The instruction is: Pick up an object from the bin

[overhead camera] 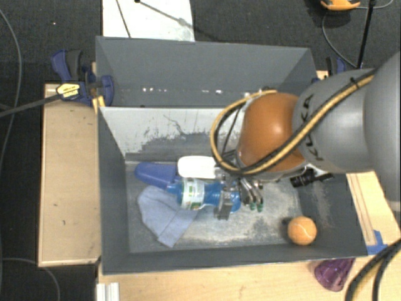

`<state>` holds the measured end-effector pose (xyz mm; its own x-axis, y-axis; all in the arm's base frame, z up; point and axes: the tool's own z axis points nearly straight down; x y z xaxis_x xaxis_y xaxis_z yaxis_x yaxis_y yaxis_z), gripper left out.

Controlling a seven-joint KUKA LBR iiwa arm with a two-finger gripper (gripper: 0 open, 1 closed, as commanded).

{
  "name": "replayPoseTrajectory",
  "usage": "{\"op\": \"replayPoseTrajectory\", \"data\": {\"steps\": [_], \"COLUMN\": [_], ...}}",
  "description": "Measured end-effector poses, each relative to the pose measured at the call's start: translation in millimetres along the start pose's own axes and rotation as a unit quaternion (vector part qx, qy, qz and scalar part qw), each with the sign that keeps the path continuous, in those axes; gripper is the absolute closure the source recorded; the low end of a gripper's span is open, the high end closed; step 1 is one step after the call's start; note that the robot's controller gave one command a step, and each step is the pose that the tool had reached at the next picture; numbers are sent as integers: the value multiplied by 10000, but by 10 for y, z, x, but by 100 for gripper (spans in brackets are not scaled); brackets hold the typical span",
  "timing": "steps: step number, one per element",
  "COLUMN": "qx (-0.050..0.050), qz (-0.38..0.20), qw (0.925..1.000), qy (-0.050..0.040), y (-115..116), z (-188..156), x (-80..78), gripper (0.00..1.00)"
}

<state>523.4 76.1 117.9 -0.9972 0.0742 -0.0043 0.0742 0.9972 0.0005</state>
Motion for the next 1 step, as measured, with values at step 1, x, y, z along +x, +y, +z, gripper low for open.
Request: {"op": "replayPoseTrajectory", "data": {"steps": [1], "qx": [-9], "qz": [219], "qw": [9998], "qy": [-43], "y": [23], "z": [-1014], "x": [241], "gripper": [100]}}
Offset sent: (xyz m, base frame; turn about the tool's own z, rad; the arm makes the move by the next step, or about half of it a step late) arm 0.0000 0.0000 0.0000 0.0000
